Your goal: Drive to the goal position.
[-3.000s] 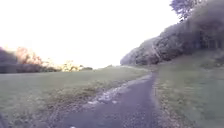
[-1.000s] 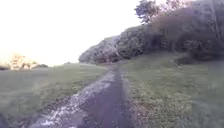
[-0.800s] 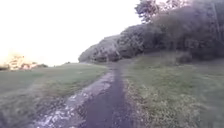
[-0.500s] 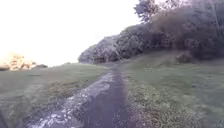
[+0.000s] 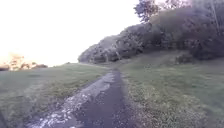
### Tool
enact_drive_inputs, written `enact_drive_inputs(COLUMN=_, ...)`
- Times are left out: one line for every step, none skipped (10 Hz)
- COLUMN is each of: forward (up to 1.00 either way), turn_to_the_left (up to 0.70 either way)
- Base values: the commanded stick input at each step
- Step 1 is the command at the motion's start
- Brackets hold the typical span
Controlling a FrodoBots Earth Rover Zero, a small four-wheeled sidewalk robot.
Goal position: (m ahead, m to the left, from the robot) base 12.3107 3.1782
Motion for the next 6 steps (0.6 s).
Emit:
enact_drive_inputs(forward=0.7, turn_to_the_left=0.0)
enact_drive_inputs(forward=0.7, turn_to_the_left=0.0)
enact_drive_inputs(forward=0.7, turn_to_the_left=0.0)
enact_drive_inputs(forward=0.7, turn_to_the_left=0.0)
enact_drive_inputs(forward=0.7, turn_to_the_left=0.0)
enact_drive_inputs(forward=0.7, turn_to_the_left=0.0)
